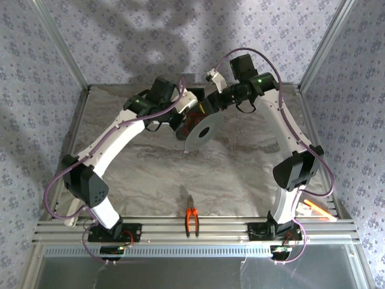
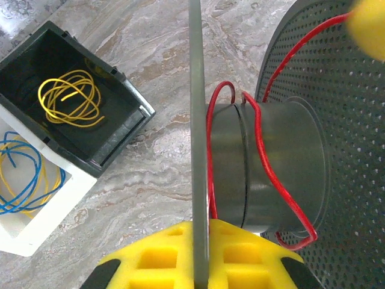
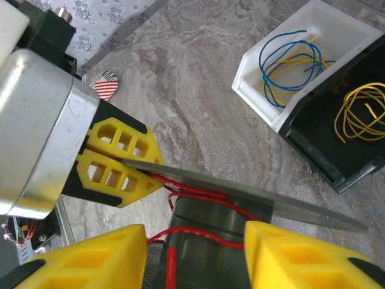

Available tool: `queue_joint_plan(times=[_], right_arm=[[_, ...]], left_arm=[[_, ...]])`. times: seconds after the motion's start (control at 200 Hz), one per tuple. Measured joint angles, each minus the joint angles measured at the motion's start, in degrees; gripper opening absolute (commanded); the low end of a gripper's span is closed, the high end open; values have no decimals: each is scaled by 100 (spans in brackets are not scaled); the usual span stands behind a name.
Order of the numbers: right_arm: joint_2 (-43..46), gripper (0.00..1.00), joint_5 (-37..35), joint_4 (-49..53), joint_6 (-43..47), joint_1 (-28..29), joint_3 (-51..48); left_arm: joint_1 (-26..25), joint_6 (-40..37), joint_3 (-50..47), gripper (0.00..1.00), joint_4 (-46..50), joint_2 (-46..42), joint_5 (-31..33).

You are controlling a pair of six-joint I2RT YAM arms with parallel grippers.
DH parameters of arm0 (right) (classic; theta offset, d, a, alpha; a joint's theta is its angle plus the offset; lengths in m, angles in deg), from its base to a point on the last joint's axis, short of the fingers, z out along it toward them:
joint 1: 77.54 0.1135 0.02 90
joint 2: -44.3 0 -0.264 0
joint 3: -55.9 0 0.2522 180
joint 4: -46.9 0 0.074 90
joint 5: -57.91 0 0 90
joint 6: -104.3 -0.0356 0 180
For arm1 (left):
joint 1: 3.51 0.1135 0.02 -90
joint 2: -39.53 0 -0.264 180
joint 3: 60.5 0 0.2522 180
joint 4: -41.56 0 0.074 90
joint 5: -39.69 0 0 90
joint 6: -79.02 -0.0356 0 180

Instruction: Wrap the cables

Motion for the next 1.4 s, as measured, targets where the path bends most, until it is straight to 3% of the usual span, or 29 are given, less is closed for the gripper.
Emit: queue_joint_plan(times=[0.09, 0.23, 0.73, 1.109, 1.399], right_arm=[[-76, 29, 96, 7, -7, 0, 63], [-136, 0, 168, 31, 33, 0, 120], [166, 0, -151, -216, -59, -26, -28], [1880, 0, -1493, -2966, -1537, 588, -2428], [2892, 0, -2481, -5497, -2841, 1296, -4760]], left_arm=[[-7, -7, 0, 0, 44, 2, -37], [-7, -46, 0, 0, 94, 17, -46], [-59, 114, 487, 0, 269, 595, 138], [-140, 1440, 1569, 0, 398, 1545, 715], [-2, 2444, 1567, 0, 9, 1569, 1005]])
